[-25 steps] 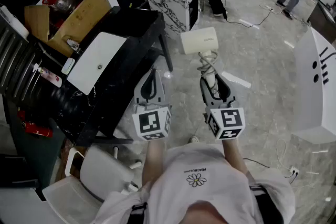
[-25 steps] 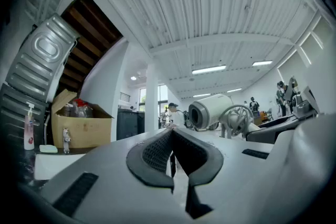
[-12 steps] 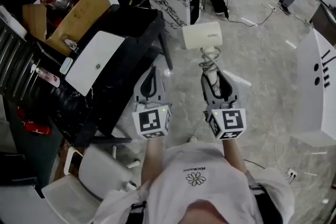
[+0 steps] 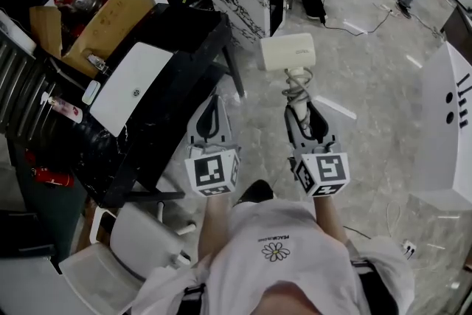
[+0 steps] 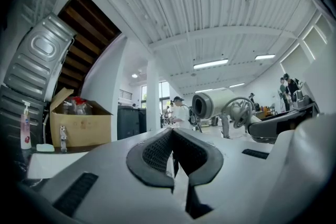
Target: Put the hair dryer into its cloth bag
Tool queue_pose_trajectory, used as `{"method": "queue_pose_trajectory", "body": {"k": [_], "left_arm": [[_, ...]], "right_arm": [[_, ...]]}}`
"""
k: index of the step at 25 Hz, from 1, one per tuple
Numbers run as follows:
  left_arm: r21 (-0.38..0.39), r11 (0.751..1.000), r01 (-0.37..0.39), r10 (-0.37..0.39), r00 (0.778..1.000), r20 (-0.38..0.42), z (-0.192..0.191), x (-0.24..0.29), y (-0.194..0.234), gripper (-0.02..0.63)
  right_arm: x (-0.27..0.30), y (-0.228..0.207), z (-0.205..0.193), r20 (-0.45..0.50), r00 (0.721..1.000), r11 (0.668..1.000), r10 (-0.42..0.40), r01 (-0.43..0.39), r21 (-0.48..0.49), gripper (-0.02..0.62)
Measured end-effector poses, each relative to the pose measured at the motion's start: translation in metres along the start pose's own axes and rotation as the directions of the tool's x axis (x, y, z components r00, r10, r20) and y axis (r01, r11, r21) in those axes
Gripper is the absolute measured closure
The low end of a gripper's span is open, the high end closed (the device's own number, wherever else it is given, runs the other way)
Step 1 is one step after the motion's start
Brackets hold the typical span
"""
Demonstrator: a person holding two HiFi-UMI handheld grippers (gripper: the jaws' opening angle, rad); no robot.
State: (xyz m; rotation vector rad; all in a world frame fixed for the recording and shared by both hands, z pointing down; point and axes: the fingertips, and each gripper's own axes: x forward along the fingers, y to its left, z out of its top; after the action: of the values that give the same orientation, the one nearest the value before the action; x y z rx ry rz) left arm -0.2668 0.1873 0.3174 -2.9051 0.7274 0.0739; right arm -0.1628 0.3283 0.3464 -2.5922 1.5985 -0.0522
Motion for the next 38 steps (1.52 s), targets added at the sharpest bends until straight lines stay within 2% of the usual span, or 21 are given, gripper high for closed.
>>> {"method": "queue_pose_trajectory", "body": {"k": [9, 19, 25, 30, 35, 38], "left_arm": [[0.005, 1.0, 0.01, -0.01, 1.0, -0.016, -0.016, 0.032, 0.0, 0.589], [0.008, 1.0, 0.01, -0.01, 1.0, 0.001, -0.031, 0.131, 0.021, 0.59], [-0.006, 1.0, -0.013, 0.013, 1.0, -0.014, -0.042, 0.205, 0.05, 0.589], [-0.016, 0.999, -0.043, 0.043, 0.999, -0.019, -0.047, 0.267, 0.084, 0.589], [0.011, 0.993, -0.114, 0.114, 0.993, -0.031, -0.055, 0.325, 0.128, 0.59], [0.012, 0.992, -0.127, 0.128, 0.992, -0.023, -0.053, 0.353, 0.147, 0.589]], "right_arm": [[0.024, -0.015, -0.016, -0.024, 1.0, 0.999, 0.013, -0.012, 0.036, 0.414], [0.104, -0.06, -0.016, -0.011, 1.0, 0.999, -0.008, 0.009, 0.034, 0.414], [0.181, -0.085, -0.018, -0.045, 0.999, 0.999, -0.004, 0.005, 0.032, 0.414], [0.26, -0.096, -0.013, -0.06, 0.998, 0.999, 0.031, -0.029, 0.027, 0.414], [0.344, -0.097, -0.009, -0.073, 0.991, 0.994, 0.11, -0.11, 0.009, 0.414], [0.383, -0.093, -0.001, -0.07, 0.984, 0.986, 0.166, -0.166, 0.005, 0.414]]}}
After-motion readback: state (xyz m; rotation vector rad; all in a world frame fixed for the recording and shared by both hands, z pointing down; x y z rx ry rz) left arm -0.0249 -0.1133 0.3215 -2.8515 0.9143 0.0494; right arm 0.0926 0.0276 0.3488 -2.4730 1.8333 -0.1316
